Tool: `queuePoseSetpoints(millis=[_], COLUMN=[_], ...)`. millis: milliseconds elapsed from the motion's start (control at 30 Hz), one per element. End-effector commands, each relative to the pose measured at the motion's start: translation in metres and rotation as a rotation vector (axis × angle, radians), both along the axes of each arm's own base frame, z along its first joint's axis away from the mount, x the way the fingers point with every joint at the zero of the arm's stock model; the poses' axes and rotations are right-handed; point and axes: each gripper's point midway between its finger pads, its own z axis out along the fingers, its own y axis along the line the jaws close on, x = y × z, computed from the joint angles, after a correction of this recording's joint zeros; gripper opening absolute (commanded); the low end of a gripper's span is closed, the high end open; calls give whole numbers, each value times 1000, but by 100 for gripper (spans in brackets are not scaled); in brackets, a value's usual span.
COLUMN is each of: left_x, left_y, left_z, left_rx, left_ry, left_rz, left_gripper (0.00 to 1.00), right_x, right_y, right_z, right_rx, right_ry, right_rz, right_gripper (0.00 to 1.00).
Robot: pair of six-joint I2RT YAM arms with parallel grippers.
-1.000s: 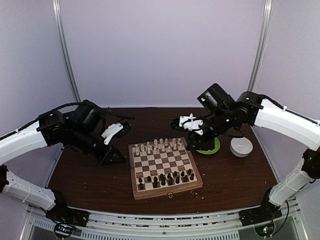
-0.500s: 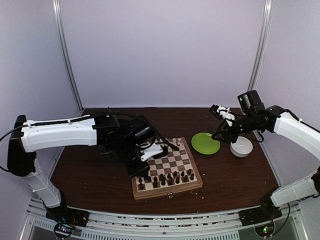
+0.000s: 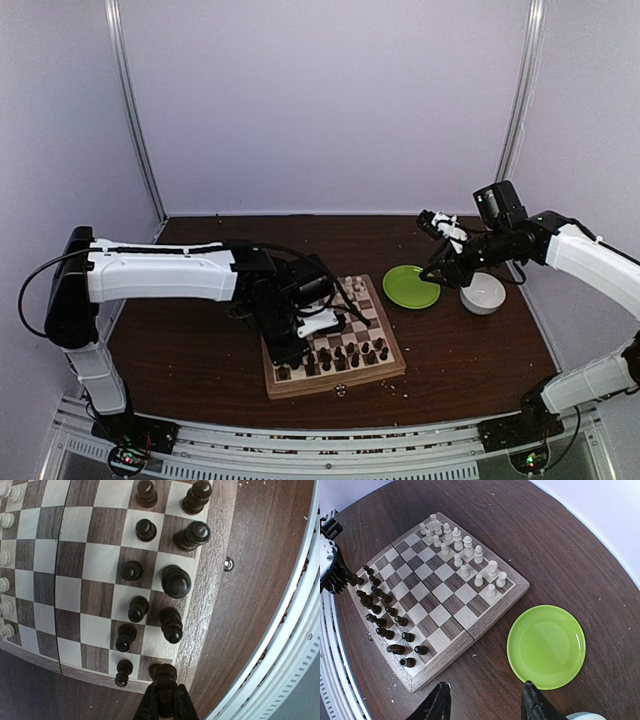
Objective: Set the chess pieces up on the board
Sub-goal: Place the knight at g8.
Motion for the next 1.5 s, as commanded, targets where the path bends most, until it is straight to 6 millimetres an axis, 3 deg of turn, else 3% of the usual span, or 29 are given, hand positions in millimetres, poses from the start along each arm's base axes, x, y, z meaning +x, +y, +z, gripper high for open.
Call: queuePoseSetpoints(millis=[0, 300, 533, 1133, 1333, 1467], left_x=[5, 4, 4, 3, 2, 4], left_y=[-11, -16, -9, -4, -2, -8], left_z=[-3, -19, -32, -44, -40, -24], left_rx=[-12, -11, 30, 67, 70, 25], left_ry=[-29, -11, -5, 2, 2, -13], left_rz=[-23, -28, -27, -24, -20, -16], left_gripper=[0, 0, 0, 0, 17, 24], right_x=[1, 1, 2, 1, 1, 1], right_y=[3, 3, 3, 4, 4, 4], right_z=[0, -4, -7, -8, -8, -7], right_rx=[8, -2, -5, -7, -6, -6], right_ry=[7, 19, 28, 38, 39, 38], right_rz=[13, 18, 19, 27, 28, 29], right_gripper=[48, 49, 49, 49, 49, 49])
